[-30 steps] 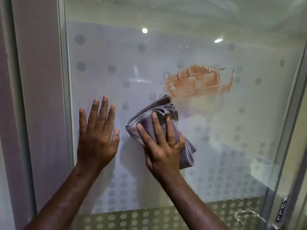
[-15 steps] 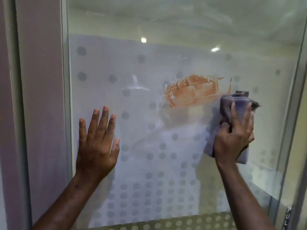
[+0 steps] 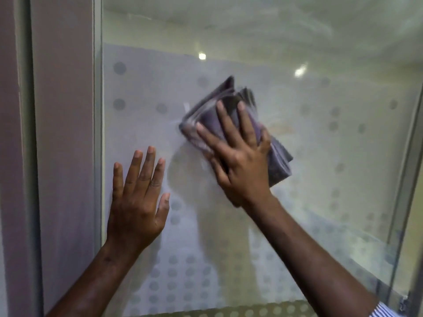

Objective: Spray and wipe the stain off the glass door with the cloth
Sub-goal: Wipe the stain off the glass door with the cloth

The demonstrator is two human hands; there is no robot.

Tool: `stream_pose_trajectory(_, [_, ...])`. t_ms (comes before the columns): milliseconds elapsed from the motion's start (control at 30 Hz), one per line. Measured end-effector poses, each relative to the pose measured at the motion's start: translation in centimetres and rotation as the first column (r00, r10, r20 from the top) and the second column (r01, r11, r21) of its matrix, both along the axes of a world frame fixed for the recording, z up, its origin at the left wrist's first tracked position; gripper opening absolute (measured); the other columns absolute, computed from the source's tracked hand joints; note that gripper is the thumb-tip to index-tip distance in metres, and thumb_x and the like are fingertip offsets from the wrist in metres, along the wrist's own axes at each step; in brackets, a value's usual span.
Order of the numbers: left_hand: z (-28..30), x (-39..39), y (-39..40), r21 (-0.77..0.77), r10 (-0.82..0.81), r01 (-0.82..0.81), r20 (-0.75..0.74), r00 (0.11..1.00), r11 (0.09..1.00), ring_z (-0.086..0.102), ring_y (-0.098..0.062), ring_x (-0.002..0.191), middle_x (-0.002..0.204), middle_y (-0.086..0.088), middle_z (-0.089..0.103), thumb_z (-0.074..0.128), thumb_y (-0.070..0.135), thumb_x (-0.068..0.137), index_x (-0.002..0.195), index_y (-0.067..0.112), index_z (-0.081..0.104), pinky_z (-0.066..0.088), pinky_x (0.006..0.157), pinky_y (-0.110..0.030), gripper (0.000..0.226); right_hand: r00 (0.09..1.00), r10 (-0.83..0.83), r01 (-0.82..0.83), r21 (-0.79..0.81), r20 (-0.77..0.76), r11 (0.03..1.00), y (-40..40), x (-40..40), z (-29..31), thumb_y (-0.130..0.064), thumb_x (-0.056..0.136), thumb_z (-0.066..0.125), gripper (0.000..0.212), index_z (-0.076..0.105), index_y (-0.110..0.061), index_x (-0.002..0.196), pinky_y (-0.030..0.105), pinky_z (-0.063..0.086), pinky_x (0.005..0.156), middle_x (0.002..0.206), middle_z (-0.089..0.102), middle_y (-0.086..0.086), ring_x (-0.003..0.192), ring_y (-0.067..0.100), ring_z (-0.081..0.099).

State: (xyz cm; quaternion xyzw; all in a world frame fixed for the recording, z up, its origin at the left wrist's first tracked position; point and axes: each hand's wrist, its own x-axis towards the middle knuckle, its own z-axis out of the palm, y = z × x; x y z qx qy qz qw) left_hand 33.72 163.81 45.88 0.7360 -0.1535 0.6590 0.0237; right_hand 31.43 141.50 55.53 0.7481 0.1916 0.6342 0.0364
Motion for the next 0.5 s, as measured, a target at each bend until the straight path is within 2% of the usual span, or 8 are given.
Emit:
stream_pose_trajectory(100, [0.0, -0.1, 0.0, 0.004, 0.004, -0.004, -0.005, 1.000, 1.000, 0.020, -0.037, 0.156, 0.166, -0.020, 0.025, 0.047, 0.027, 0.098, 0.156, 0.002, 0.033, 0.016, 0.124, -0.066, 0.065, 0.999, 0.011, -0.008, -0.087, 0.033, 0.996, -3.1, 0.0, -4.5, -0.028, 0.101, 0.057, 0.053, 0.048, -0.039, 0.152, 0.064, 0.026, 0.117, 0.168, 0.032, 0.002, 0.159, 0.031, 0.019])
stream_pose_trajectory(167, [0.0, -0.1, 0.1, 0.008, 0.006, -0.006, -0.008, 1.000, 1.000, 0.020, -0.037, 0.156, 0.166, -0.020, 0.025, 0.047, 0.027, 0.097, 0.156, 0.002, 0.033, 0.016, 0.123, -0.066, 0.065, 0.999, -0.005, 0.008, -0.057, 0.050, 0.998, -6.0, -0.1, -6.3, -0.019, 0.097, 0.060, 0.057, 0.051, -0.035, 0.151, 0.063, 0.029, 0.116, 0.167, 0.034, 0.005, 0.158, 0.033, 0.023])
stream_pose_trajectory(267, [0.0, -0.1, 0.1, 0.009, 0.015, -0.015, -0.012, 1.000, 1.000, 0.019, -0.037, 0.156, 0.167, -0.019, 0.024, 0.048, 0.027, 0.097, 0.156, 0.002, 0.032, 0.015, 0.124, -0.065, 0.066, 0.990, -0.089, 0.065, 0.206, 0.110, 0.976, -10.0, 0.1, -5.7, -0.015, 0.092, 0.057, 0.061, 0.053, -0.033, 0.150, 0.059, 0.032, 0.114, 0.167, 0.033, 0.011, 0.156, 0.035, 0.029])
stream_pose_trajectory(367, [0.0, -0.2, -0.1, -0.001, 0.014, -0.014, -0.015, 1.000, 1.000, 0.018, -0.037, 0.156, 0.167, -0.020, 0.024, 0.049, 0.025, 0.096, 0.156, 0.001, 0.032, 0.015, 0.124, -0.066, 0.067, 0.987, -0.136, 0.069, 0.521, 0.091, 0.851, -12.0, 0.7, -1.4, -0.021, 0.090, 0.052, 0.066, 0.046, -0.037, 0.154, 0.057, 0.028, 0.117, 0.170, 0.027, 0.007, 0.157, 0.028, 0.025])
stream_pose_trajectory(433, [0.1, -0.3, -0.2, -0.003, 0.010, -0.010, -0.015, 1.000, 1.000, 0.019, -0.038, 0.156, 0.167, -0.020, 0.024, 0.049, 0.026, 0.096, 0.156, 0.000, 0.032, 0.013, 0.124, -0.065, 0.067, 0.994, -0.079, 0.015, 0.638, 0.072, 0.770, -11.6, 0.9, 1.9, -0.027, 0.091, 0.046, 0.066, 0.040, -0.040, 0.156, 0.057, 0.023, 0.121, 0.173, 0.019, 0.002, 0.160, 0.024, 0.016])
stream_pose_trajectory(500, [0.0, -0.3, -0.3, 0.001, 0.014, -0.014, -0.013, 1.000, 1.000, 0.019, -0.039, 0.156, 0.166, -0.021, 0.024, 0.049, 0.026, 0.096, 0.156, 0.000, 0.032, 0.013, 0.124, -0.065, 0.067, 0.996, -0.046, -0.018, 0.654, 0.081, 0.756, -10.1, 0.9, 4.1, -0.030, 0.092, 0.044, 0.067, 0.038, -0.042, 0.157, 0.057, 0.019, 0.123, 0.173, 0.016, 0.000, 0.161, 0.022, 0.012])
